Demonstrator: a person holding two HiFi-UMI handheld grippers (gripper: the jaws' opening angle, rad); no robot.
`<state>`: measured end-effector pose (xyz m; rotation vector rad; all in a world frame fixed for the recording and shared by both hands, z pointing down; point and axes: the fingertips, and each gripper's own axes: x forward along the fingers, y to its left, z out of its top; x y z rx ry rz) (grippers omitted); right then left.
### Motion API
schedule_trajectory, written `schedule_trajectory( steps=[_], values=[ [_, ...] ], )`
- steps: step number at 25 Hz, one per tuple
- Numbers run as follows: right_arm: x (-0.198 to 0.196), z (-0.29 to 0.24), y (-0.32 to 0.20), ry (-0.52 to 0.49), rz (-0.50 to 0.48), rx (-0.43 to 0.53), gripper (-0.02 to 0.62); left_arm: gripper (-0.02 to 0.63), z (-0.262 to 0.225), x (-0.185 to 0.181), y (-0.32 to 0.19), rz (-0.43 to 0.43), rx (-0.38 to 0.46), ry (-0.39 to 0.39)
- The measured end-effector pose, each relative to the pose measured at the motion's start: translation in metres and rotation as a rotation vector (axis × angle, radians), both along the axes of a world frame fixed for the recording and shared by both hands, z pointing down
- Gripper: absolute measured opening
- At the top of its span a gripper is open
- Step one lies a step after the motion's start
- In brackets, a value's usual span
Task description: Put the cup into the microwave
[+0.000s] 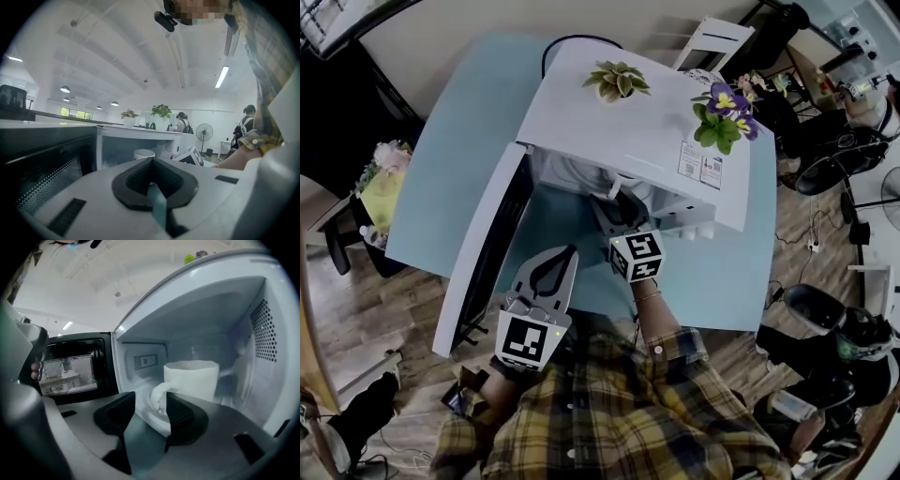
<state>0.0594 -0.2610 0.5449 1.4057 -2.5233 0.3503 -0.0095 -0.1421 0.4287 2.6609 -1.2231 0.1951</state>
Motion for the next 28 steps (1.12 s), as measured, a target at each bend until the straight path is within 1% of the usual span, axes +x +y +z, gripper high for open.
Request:
schedule_trajectory(
  steps=[7,14,20,24,28],
  values=[
    [0.01,-0.01,0.007,0.0,0.024,0.015,0.19,-0.008,-0.003,0.007,-0.001,0.024,0.011,0.011],
    [0.021,-0.022,0.024,0.004,0.031,0.024,0.189,-0.008,-0.009,0.007,-0.004,0.027,0.015,0.014],
    [0.03,-0.036,0.037,-0.003,0.033,0.054,0.187,-0.008,-0.015,0.005,-0.008,0.017,0.032,0.014],
    [0.035,-0.048,0.044,-0.012,0.028,0.078,0.186,-0.008,-0.018,0.003,-0.013,0.002,0.065,0.014],
    [0.037,-0.061,0.052,-0.02,0.015,0.096,0.184,-0.008,-0.019,0.002,-0.013,-0.008,0.061,0.01]
  ],
)
